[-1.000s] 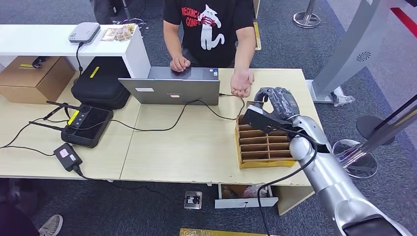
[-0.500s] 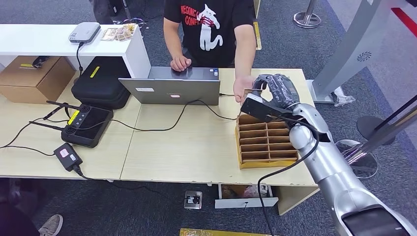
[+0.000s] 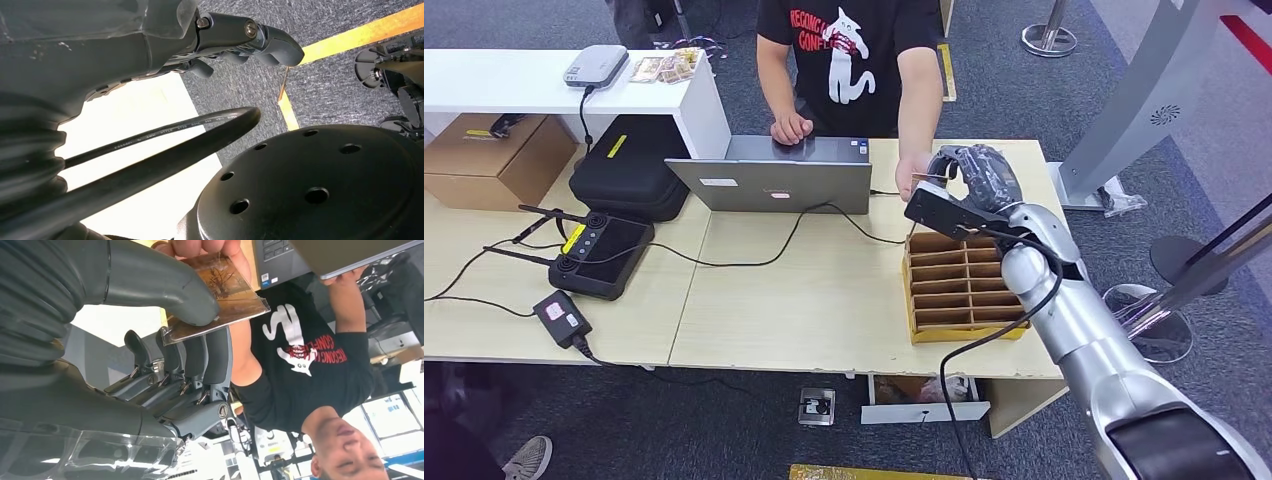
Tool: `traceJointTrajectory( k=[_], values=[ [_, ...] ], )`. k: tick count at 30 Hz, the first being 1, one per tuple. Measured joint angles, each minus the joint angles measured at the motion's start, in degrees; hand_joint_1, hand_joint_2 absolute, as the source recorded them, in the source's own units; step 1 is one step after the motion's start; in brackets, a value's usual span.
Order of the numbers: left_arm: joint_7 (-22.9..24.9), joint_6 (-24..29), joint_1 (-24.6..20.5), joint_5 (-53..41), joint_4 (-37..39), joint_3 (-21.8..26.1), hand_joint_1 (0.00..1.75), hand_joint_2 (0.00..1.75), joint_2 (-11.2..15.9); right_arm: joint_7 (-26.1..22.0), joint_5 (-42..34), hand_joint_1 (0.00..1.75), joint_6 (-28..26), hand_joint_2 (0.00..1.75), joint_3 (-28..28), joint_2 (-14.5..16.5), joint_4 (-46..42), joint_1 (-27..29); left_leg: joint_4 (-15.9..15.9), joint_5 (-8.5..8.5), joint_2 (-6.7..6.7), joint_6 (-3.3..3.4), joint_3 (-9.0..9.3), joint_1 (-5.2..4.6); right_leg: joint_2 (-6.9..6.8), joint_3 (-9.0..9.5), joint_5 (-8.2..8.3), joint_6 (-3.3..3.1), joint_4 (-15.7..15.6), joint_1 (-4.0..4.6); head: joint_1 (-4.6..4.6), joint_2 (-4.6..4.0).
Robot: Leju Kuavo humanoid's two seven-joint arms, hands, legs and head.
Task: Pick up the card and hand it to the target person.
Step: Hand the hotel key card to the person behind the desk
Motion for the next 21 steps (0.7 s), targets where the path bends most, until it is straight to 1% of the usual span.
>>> traceJointTrajectory(
  k=[2, 3, 5, 6, 7, 13, 21],
  values=[
    [0.0, 0.0, 0.01, 0.01, 0.0, 0.0, 0.0, 1.75, 0.0, -0.02, -0.01, 1.36, -0.02, 1.75, 0.01, 0.27, 0.47, -0.2, 0.0, 0.0, 0.0, 0.0, -0.01, 0.0, 0.0, 0.0, 0.0, 0.0, 0.0, 0.0, 0.0, 0.0],
    [-0.01, 0.0, 0.02, 0.02, 0.0, 0.0, 0.0, 1.75, 0.0, -0.04, -0.01, 1.1, -0.04, 1.75, 0.04, 0.45, 0.82, -0.34, 0.0, 0.0, 0.0, 0.0, -0.02, 0.0, 0.0, 0.0, 0.0, 0.0, 0.0, 0.0, 0.0, 0.0],
    [-0.09, -0.03, 0.04, 0.03, 0.0, 0.0, 0.0, 1.75, 0.0, -0.08, -0.01, 0.41, -0.15, 1.75, 0.21, 0.92, 1.84, -0.83, 0.0, 0.0, 0.02, 0.0, -0.02, 0.0, 0.02, 0.0, 0.0, 0.0, 0.0, 0.0, 0.01, 0.0],
    [-0.14, -0.07, 0.04, 0.03, 0.0, 0.0, 0.0, 1.75, 0.0, -0.03, -0.01, 0.09, -0.21, 1.75, 0.31, 1.21, 2.48, -1.14, 0.0, 0.0, 0.02, 0.0, -0.02, -0.01, 0.02, 0.0, 0.0, 0.0, 0.0, -0.01, 0.01, 0.0],
    [-0.18, -0.11, 0.05, 0.03, 0.0, 0.0, 0.0, 1.75, 0.0, 0.05, -0.01, 0.0, -0.26, 1.75, 0.4, 1.53, 3.16, -1.53, 0.0, 0.0, 0.03, 0.0, -0.01, -0.01, 0.03, 0.0, 0.0, 0.0, 0.0, -0.01, 0.01, 0.0],
    [-0.07, -0.17, 0.02, -0.35, 0.0, 0.0, 0.0, 1.75, 0.02, 0.31, -0.02, 0.0, -0.46, 1.75, 0.68, 3.27, 8.47, -4.71, 0.0, 0.02, 0.0, -0.02, 0.0, 0.0, 0.0, 0.0, 0.0, 0.0, 0.0, 0.0, 0.0, 0.0],
    [0.31, -0.1, -0.16, -1.37, 0.0, -0.02, 0.0, 1.75, 0.11, 0.26, 0.01, 0.0, -0.37, 1.75, 0.68, 3.18, 11.15, -5.87, 0.01, 0.02, 0.02, -0.02, 0.0, -0.01, 0.04, -0.03, 0.0, 0.0, 0.0, -0.01, 0.0, 0.0]
  ],
)
